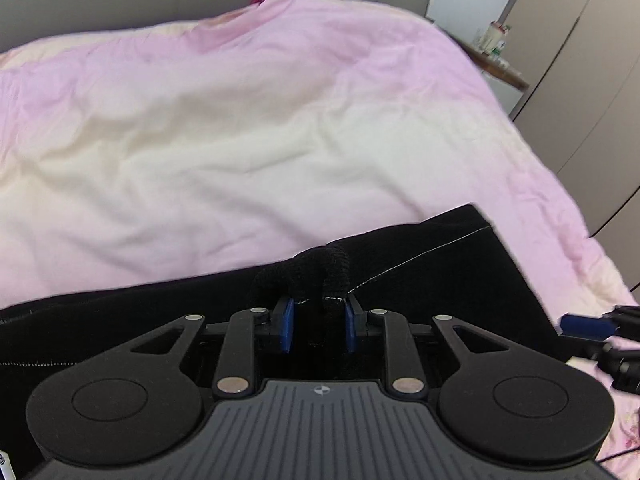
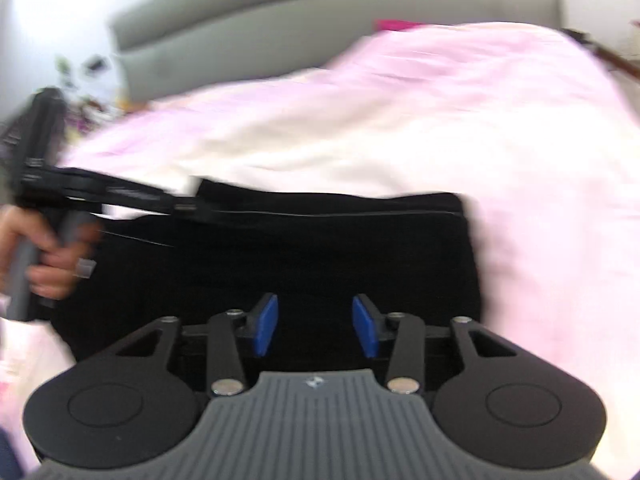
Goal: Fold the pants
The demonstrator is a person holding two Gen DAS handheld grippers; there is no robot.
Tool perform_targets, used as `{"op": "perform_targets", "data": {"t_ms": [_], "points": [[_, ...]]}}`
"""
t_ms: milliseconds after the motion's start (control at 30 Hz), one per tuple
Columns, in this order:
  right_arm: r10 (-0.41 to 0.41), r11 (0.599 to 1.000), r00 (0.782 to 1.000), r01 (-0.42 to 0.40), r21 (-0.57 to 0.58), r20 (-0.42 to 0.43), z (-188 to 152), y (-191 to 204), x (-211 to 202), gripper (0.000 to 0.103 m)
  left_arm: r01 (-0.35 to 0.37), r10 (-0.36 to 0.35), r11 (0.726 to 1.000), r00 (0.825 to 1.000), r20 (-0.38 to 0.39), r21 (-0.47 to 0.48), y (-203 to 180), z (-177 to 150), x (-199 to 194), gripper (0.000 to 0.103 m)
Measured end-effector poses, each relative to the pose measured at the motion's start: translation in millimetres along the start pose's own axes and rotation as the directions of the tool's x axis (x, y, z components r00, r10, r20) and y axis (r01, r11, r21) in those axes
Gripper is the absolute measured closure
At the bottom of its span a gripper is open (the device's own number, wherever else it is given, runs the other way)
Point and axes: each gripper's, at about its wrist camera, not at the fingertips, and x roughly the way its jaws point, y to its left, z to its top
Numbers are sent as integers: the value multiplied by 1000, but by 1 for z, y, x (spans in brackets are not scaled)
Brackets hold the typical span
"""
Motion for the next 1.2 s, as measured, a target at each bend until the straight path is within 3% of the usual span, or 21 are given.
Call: {"op": "perform_targets", "data": {"t_ms": [133, 267, 400, 533, 667, 800, 900, 1033, 1200], "points": [[-101, 995, 993, 99, -22, -58, -18, -30, 15, 79, -12, 11, 998, 999, -32, -54, 17, -12, 17, 76], [-138, 989, 987, 132, -74, -85, -53, -46, 39, 87, -35, 32, 998, 998, -62, -45, 25, -17, 35, 75], [-151, 987, 984, 143, -79, -100, -69, -51, 65, 88, -44, 40, 997, 996, -74, -60, 28, -18, 37, 75], [-155, 986, 978, 143, -92, -138, -45, -43, 52, 89, -74, 74, 997, 993, -87, 9, 16, -15, 30, 74], [-158, 976, 987, 152, -153, -27, -3, -37, 38, 91, -78, 78, 997, 993, -84, 8, 17, -16, 31, 73], [-171, 978, 985, 171, -118, 7, 42, -48, 71, 91, -73, 73, 997, 994, -81, 5, 18, -17, 32, 73], [-195, 979, 979, 192, -71, -50, 64, -65, 111, 91, -66, 66, 998, 995, -76, 6, 20, -18, 35, 73], [-201, 979, 965, 202, -9, -168, 52, -91, 154, 96, -38, 37, 999, 997, -70, -6, 29, -20, 43, 72], [-194, 977, 963, 207, 55, -186, 42, -101, 172, 98, -53, 50, 998, 995, -82, -41, 30, -16, 40, 65]]}}
